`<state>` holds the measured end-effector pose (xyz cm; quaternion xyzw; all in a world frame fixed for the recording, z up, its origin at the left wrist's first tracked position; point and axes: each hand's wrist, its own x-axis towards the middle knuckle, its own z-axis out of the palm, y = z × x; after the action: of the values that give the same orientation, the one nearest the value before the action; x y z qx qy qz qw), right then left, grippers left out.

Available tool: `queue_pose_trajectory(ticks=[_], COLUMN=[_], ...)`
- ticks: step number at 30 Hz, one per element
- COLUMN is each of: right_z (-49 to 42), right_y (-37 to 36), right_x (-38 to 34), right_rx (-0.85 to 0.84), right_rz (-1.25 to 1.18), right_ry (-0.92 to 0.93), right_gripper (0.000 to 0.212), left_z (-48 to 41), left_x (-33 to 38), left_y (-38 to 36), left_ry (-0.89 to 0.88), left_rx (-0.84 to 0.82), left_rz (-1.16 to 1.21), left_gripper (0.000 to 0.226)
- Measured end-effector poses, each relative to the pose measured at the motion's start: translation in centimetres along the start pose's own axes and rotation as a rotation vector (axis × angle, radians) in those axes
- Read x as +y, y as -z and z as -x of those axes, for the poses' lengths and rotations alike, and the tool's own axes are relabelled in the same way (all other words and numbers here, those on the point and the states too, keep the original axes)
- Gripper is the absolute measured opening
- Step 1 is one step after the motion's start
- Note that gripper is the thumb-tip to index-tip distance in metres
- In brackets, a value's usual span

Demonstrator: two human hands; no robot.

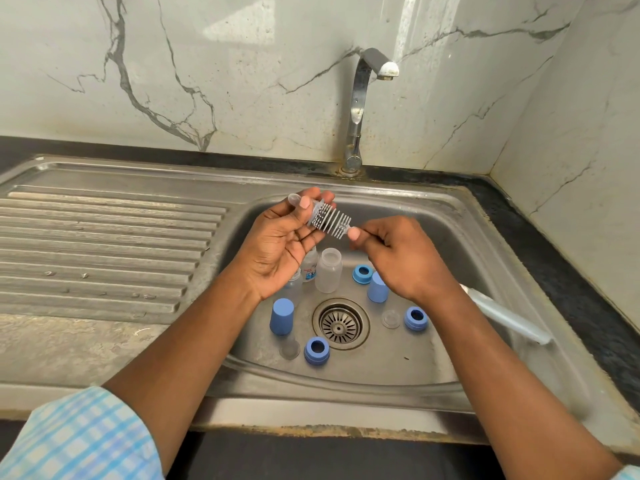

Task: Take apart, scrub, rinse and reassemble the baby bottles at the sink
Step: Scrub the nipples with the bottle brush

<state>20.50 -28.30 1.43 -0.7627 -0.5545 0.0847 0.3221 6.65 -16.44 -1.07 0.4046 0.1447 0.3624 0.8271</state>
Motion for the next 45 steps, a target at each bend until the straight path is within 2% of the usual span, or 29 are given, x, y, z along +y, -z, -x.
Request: queue_pose_trajectory(ticks=[5, 11, 15, 19, 22, 25, 27, 32, 36, 42, 45], right_z=[0.1, -0.2, -0.2, -0.2, -0.4, -0.4, -0.1, 0.0, 0.0, 0.1, 0.1], right_y=[-0.7, -1.2, -1.8, -2.2, -2.0, -1.3, -0.7, 0.8, 0.4, -0.5, -0.9], right_x=[-0.6, -1.6, -2.1, -2.2, -2.3, -1.9, -1.1, 0.9, 0.8, 0.2, 0.2], right_rx=[0.103, 0.167, 0.235, 0.297, 0.236, 0.139, 0.148, 0.253, 0.181, 0.039, -0.002], right_rz=[0.355, 0.545, 0.561, 0.607, 0.574, 0.436, 0.341, 0.146, 0.159, 0.130, 0.142], right_ry=[0.055, 0.137, 0.184, 0.216, 0.233, 0.173, 0.129, 0.064, 0.067, 0.103, 0.107], right_gripper=[0.031, 0.022, 0.014, 0.006, 0.013, 0.022, 0.027, 0.033, 0.031, 0.026, 0.026], left_z=[-0.7, -1.4, -1.6, -1.7, -1.6, -1.8, -2.3, -2.3, -2.2, -2.3, -2.2], left_x=[-0.6, -0.7, -0.8, -0.9, -1.0, -0.3, 0.6, -0.2, -1.3, -1.7, -1.5], left_y=[0.4, 1.1, 1.3, 1.4, 1.2, 2.1, 3.3, 2.5, 2.1, 2.6, 2.5], left_ry=[0.045, 0.099, 0.075, 0.013, -0.025, -0.081, -0.145, -0.110, -0.002, 0.019, 0.000], left_rx=[0.206, 0.360, 0.445, 0.531, 0.563, 0.653, 0.710, 0.534, 0.364, 0.385, 0.376], left_rz=[-0.067, -0.105, -0.109, -0.091, -0.103, -0.079, -0.041, -0.215, -0.284, -0.418, -0.465], left_gripper=[0.020, 0.019, 0.033, 0.038, 0.030, 0.009, 0.012, 0.007, 0.029, 0.054, 0.054])
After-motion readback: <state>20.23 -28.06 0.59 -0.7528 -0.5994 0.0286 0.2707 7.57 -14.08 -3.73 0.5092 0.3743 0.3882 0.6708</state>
